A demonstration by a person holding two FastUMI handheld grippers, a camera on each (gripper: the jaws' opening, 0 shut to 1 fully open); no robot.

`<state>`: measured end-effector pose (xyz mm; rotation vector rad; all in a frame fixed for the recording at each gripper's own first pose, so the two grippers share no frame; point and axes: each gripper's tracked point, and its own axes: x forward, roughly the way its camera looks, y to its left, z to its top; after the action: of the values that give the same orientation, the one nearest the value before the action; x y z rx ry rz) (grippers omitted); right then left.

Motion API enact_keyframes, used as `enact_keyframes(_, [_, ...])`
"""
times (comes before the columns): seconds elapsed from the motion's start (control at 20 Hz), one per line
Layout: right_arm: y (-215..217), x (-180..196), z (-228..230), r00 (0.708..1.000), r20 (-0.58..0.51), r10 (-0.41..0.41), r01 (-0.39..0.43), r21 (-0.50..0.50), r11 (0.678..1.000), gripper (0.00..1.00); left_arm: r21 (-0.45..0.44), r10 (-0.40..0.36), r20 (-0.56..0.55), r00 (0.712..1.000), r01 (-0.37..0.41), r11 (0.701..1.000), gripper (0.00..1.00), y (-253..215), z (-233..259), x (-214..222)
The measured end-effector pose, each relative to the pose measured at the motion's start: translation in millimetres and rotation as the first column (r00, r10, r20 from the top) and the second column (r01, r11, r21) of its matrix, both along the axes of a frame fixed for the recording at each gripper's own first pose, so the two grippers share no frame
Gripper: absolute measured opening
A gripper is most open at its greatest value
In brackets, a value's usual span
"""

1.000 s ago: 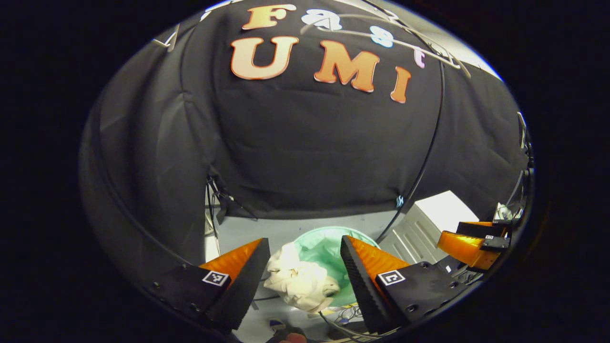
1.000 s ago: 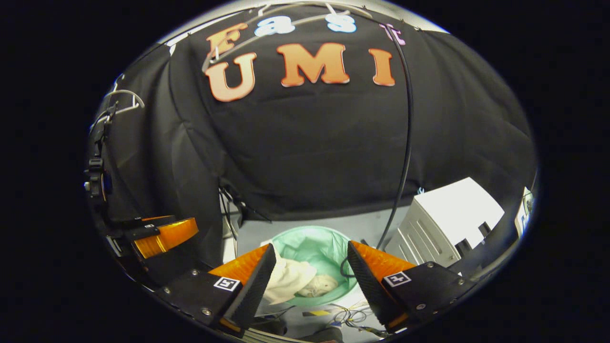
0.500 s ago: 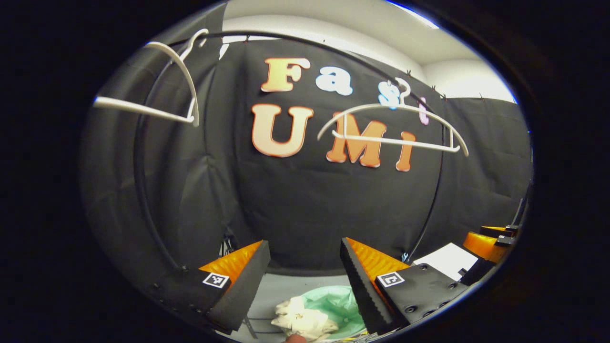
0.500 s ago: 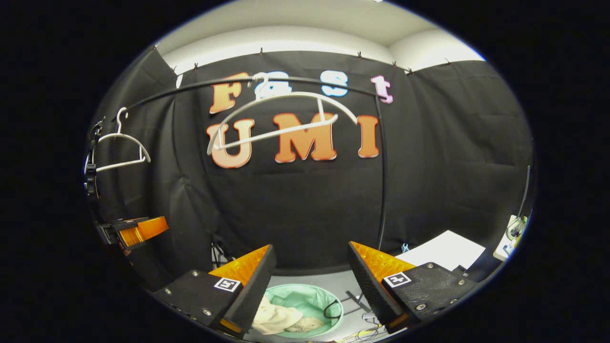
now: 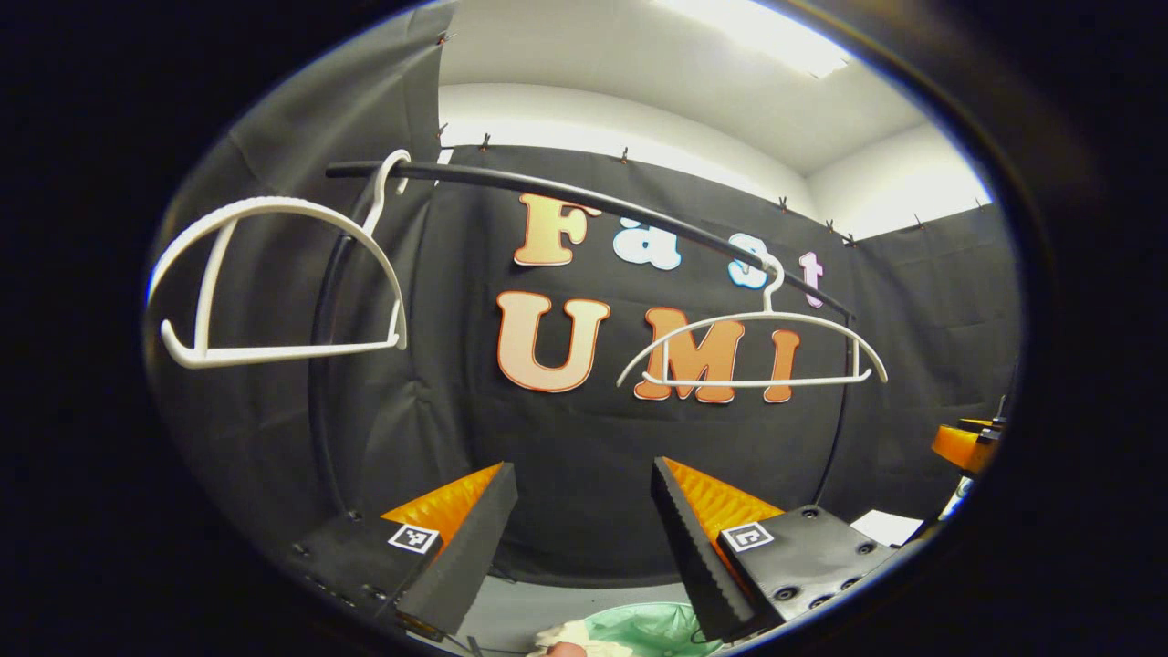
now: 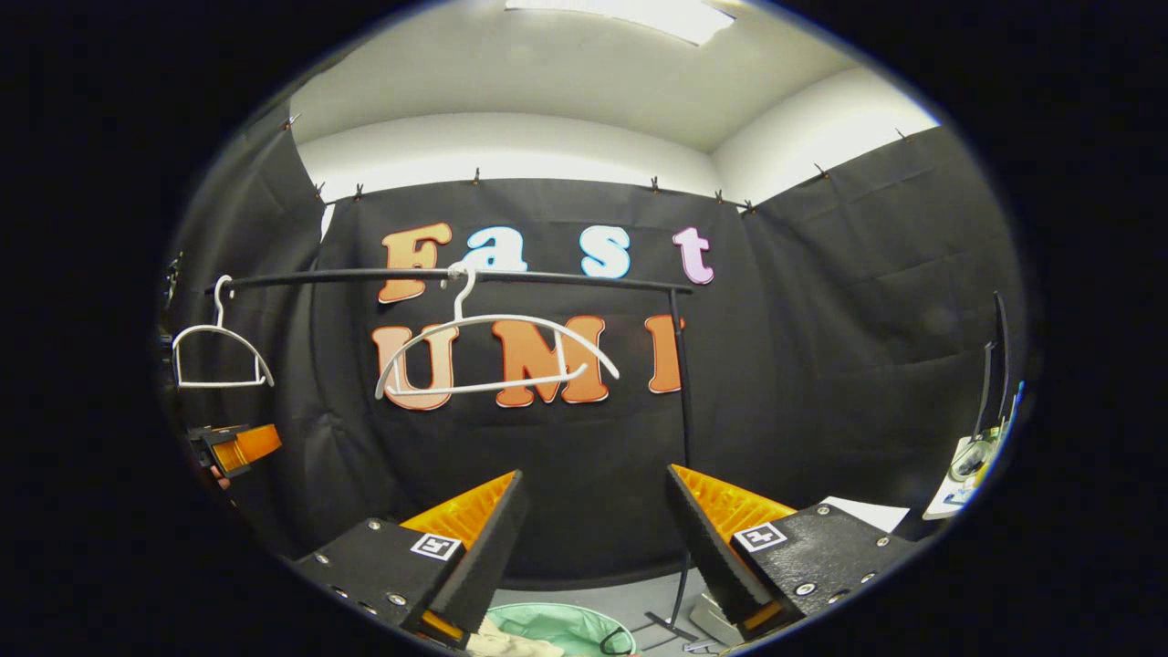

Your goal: Grasp the clothes on the hanger with both hands and then place them into the laundry hamper below.

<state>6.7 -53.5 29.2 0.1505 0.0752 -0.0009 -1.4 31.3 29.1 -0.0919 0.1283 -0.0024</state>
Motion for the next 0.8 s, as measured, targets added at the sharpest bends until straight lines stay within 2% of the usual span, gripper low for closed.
enact_keyframes(0.05, [-1.6, 1.1, 4.7, 1.0, 0.012, -0.004, 0.004, -0.004, 1.0, 0.93, -0.004, -0.002, 0.002, 1.0, 0.002, 1.0, 0.94, -0.8, 1.5, -0.4])
enact_keyframes(0.1, [-3.2, 0.6, 9.8, 1.0, 0.026, -0.006, 0.006, -0.008, 1.0, 0.93, -0.008, -0.005, 0.014, 1.0, 0.006, 1.0, 1.0, -0.3, 4.7, 0.4])
enact_keyframes(0.15, [-5.5, -0.5, 16.3, 0.999, 0.043, -0.009, 0.01, -0.013, 1.0, 0.93, -0.009, -0.004, 0.029, 1.0, 0.005, 1.0, 0.94, -0.7, 8.9, 0.9])
enact_keyframes(0.45, [-3.1, -1.6, 20.0, 0.999, 0.053, -0.004, 0.006, -0.035, 0.999, 0.93, -0.018, -0.017, 0.044, 0.999, 0.018, 1.0, 0.97, -5.9, 13.8, 4.2])
enact_keyframes(0.5, [-2.7, -1.7, 18.2, 0.999, 0.049, -0.004, 0.005, -0.033, 0.999, 1.0, -0.021, -0.016, 0.044, 0.999, 0.017, 1.0, 1.0, -4.3, 14.0, 4.6])
enact_keyframes(0.55, [-3.0, -0.9, 17.5, 0.999, 0.046, -0.004, 0.005, -0.032, 0.999, 1.0, -0.019, -0.013, 0.043, 0.999, 0.014, 1.0, 0.96, -3.0, 12.7, 4.4])
enact_keyframes(0.6, [-3.0, 0.0, 15.7, 0.999, 0.042, -0.005, 0.006, -0.033, 0.999, 0.93, -0.018, -0.012, 0.04, 0.999, 0.013, 1.0, 0.96, -2.4, 11.6, 4.1])
enact_keyframes(0.7, [-2.6, 2.8, 13.4, 0.999, 0.036, -0.004, 0.005, -0.034, 0.999, 0.93, -0.02, -0.015, 0.037, 0.999, 0.015, 1.0, 0.97, -3.9, 10.9, 5.9])
enact_keyframes(0.75, [-1.3, 3.3, 12.2, 0.999, 0.033, -0.001, 0.003, -0.034, 0.999, 1.0, -0.02, -0.016, 0.036, 0.999, 0.016, 1.0, 0.96, -3.6, 10.5, 5.8])
enact_keyframes(0.8, [0.5, 4.3, 11.3, 0.999, 0.032, 0.001, 0.0, -0.032, 0.999, 1.0, -0.019, -0.016, 0.034, 0.999, 0.017, 1.0, 0.97, -3.7, 9.5, 6.9])
